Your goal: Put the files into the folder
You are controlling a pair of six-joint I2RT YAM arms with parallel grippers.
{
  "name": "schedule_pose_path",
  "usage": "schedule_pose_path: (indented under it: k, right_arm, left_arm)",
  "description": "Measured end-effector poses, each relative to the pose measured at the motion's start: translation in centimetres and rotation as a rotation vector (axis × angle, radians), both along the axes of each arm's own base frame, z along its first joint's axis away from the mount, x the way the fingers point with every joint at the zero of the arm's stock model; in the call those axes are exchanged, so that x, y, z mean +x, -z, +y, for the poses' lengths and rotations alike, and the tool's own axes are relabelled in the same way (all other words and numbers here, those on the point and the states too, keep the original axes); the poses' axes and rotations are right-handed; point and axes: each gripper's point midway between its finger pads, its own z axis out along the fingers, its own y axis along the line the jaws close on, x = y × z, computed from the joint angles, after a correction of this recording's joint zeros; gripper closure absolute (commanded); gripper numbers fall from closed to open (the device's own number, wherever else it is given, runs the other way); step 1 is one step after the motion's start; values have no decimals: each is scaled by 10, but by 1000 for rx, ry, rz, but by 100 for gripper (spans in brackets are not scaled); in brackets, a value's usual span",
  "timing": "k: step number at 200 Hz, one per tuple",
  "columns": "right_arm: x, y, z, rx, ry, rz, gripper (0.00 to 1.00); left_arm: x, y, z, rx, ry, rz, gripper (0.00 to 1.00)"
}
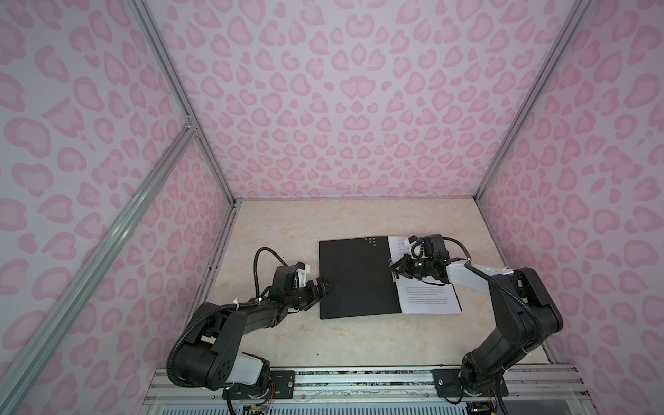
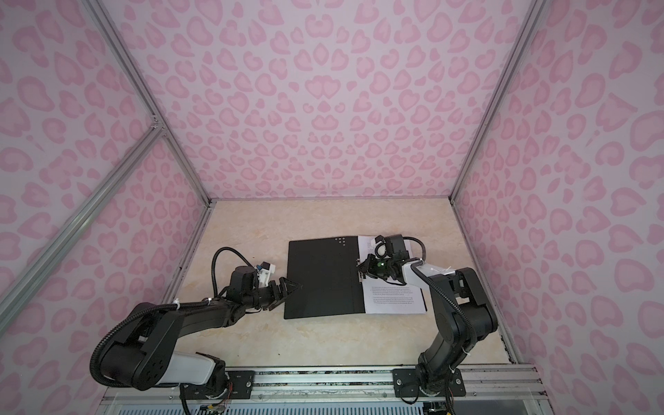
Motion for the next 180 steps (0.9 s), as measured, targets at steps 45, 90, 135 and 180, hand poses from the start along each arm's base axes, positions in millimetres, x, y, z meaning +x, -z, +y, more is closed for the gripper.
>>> schedule_pose_path:
  k: [45, 90, 135, 180]
  right_arm:
    - [-2, 12, 0, -3, 6, 31, 94]
    - [-10, 20, 17, -7, 26, 37, 91]
    - [-19, 15, 64, 10, 25, 6, 89]
    - [-24, 19, 117, 48, 55, 6, 80]
  left_arm:
    - [-6, -37, -9, -100, 13, -47, 4]
    - [-11, -96, -10, -167, 20, -181, 4]
    - [-20, -122, -7, -165, 28, -203, 4]
    - [-34, -160, 2, -133, 27, -291, 4]
